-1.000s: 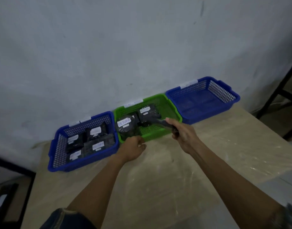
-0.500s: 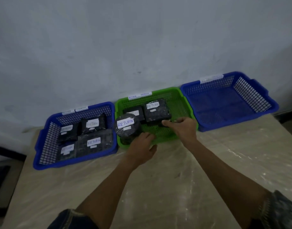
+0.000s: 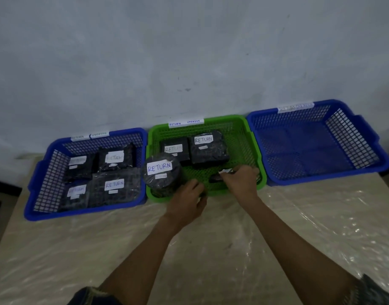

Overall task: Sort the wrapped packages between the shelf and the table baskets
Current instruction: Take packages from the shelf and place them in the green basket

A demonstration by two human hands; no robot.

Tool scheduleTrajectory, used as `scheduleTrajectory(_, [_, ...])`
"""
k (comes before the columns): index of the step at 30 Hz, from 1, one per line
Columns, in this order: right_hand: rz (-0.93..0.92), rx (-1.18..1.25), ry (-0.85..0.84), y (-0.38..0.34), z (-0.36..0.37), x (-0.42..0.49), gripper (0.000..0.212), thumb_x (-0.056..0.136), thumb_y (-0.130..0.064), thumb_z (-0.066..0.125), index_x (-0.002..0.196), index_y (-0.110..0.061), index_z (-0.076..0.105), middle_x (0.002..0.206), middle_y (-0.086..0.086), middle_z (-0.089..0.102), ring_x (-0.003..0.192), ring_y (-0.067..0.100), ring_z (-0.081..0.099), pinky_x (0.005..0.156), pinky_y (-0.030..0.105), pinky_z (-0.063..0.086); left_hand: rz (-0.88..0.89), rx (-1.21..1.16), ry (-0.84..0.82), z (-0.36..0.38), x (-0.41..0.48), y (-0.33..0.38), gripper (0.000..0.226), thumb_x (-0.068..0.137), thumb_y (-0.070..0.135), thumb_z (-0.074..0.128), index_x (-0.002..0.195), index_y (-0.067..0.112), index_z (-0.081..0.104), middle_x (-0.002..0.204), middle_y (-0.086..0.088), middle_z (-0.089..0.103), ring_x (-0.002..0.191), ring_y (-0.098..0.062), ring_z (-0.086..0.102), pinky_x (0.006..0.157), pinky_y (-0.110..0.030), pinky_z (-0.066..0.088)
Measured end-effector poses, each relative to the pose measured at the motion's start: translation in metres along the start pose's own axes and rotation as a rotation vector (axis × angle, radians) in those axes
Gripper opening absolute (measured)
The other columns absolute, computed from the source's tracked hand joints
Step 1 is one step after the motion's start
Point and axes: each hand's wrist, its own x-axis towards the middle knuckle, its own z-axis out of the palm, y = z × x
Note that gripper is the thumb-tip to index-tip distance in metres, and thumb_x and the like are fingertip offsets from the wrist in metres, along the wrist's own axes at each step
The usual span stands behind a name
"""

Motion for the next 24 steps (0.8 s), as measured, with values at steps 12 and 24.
scheduleTrajectory(12, [0.138,0.18,-0.096,-0.004,0.021,-0.014,0.016,0.081,-0.014,0.068,0.082,-0.017,0.052,0.09,0.018,0.067,0.06,0.033,0.068,0.046,0.044,0.056,0.091,0.139,0.17,0.013,-0.012,-0.004,0.013,0.087,0.017,0.056,0.081,0.007,0.062,0.08,-0.011,0.052,0.075,-0.028,0.046,0.063,-0.034,0.03])
scheduleTrajectory(24, [-0.361,-0.718,-0.358,0.003,0.022,0.011,0.026,0.083,-0.028,0.063,0.108,-0.023,0.069,0.115,0.012,0.06,0.106,0.031,0.059,0.088,0.034,0.047,0.045,0.107,0.212,0.015,-0.014,-0.002,0.011,0.084,0.016,0.057,0.084,0.01,0.065,0.078,-0.009,0.051,0.074,-0.027,0.048,0.061,-0.032,0.035])
